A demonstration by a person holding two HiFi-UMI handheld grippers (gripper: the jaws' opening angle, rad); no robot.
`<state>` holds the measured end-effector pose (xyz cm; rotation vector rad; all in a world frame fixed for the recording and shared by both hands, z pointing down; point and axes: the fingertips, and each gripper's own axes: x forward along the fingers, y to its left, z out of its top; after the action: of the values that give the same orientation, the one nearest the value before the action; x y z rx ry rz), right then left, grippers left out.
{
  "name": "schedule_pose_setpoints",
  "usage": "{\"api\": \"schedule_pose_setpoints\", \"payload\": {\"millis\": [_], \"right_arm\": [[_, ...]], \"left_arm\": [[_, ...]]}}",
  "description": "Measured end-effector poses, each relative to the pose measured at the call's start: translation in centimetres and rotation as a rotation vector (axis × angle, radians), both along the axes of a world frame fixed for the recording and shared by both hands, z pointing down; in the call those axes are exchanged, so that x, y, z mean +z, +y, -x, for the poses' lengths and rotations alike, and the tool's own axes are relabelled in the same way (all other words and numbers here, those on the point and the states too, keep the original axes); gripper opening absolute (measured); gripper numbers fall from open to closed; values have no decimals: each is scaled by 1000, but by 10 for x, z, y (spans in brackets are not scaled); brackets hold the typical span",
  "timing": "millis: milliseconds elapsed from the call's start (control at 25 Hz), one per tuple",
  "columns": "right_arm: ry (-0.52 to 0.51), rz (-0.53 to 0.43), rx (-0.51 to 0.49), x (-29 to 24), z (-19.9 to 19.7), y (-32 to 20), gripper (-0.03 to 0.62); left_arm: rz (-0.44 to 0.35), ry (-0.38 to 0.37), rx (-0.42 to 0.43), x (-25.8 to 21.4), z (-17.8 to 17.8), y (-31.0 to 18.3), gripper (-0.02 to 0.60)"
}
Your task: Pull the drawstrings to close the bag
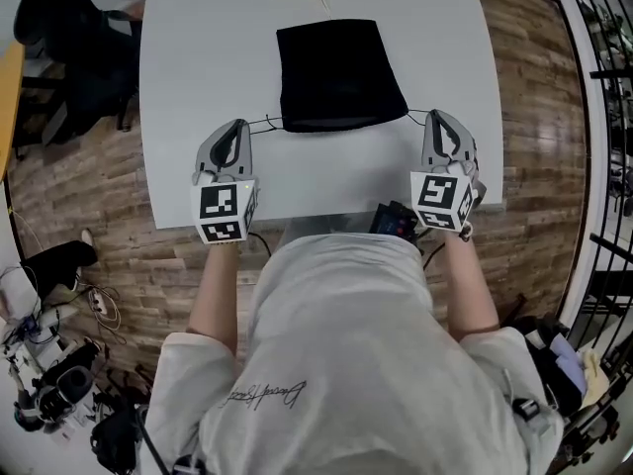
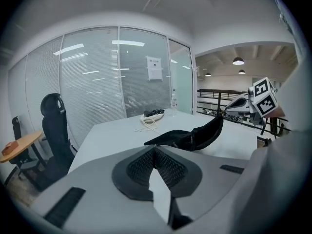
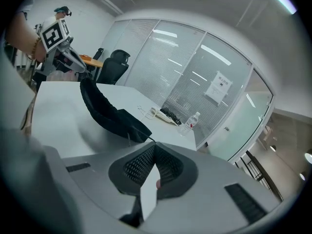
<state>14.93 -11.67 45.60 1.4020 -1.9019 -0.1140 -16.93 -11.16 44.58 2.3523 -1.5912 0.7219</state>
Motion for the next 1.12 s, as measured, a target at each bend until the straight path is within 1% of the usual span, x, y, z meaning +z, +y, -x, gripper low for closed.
{"api": "schedule_pose_setpoints", "payload": {"millis": [160,360,440,600,720,920,1120], "right_arm": [[-46,-10,10,-16,0,-5,23],[-108,-10,37,-27,3,-11,23],[-129,-10,34,-28,5,-14,23],[-178,10,20,-36,14,-20,23],[-181,9,26,-40,15,-21,23],[-184,1,38,-42,7,-26,23],[-182,-11,54,-45,0,-34,23]], "left_arm": [[-16,31,3,-16,-5,-5,15],[30,138,-28,-20,-5,-2,14],[29,161,-43,-21,-4,-3,14],[10,171,-65,-29,5,-11,14],[-6,177,-69,-36,8,-16,13],[-30,144,-55,-47,1,-22,12],[-39,129,-70,-51,6,-29,12]]}}
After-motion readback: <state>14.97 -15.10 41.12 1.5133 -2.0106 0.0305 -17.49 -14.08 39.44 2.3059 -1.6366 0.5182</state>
